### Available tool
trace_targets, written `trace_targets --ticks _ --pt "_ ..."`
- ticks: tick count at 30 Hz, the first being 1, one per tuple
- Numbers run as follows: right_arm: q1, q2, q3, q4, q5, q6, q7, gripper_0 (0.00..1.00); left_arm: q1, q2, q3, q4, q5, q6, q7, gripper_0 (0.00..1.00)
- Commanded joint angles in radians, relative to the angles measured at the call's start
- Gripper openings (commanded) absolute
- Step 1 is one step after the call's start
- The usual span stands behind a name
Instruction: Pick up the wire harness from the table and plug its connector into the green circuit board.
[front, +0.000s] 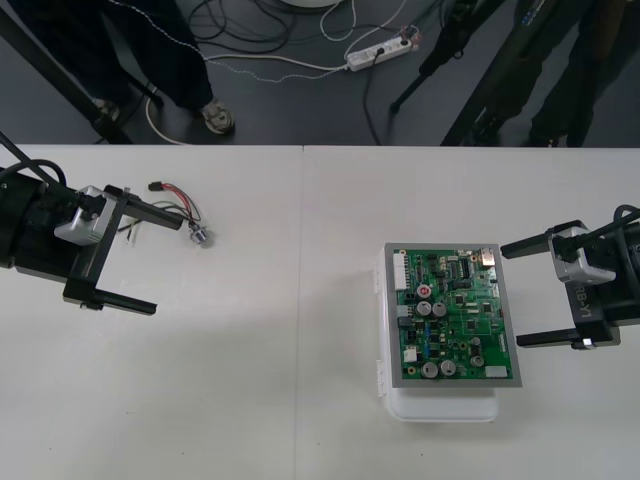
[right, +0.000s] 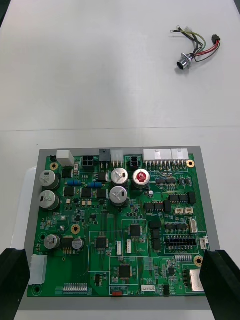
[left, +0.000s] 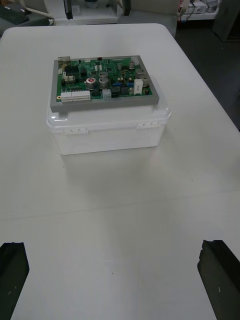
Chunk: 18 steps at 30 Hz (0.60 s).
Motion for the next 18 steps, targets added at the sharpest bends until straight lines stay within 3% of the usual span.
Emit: trace_targets --ticks 1,18 --pt "0.013 0.007 0.009 -0.007 0.001 -0.005 0.01 1.0 0.004 -0.011 0.028 -0.026 -0.003 -0.041 0.053 1.0" --pt "0.013 0.007 0.009 -0.007 0.001 -0.005 0.01 1.0 0.004 -0.011 0.028 -0.026 -0.003 -0.041 0.053 1.0"
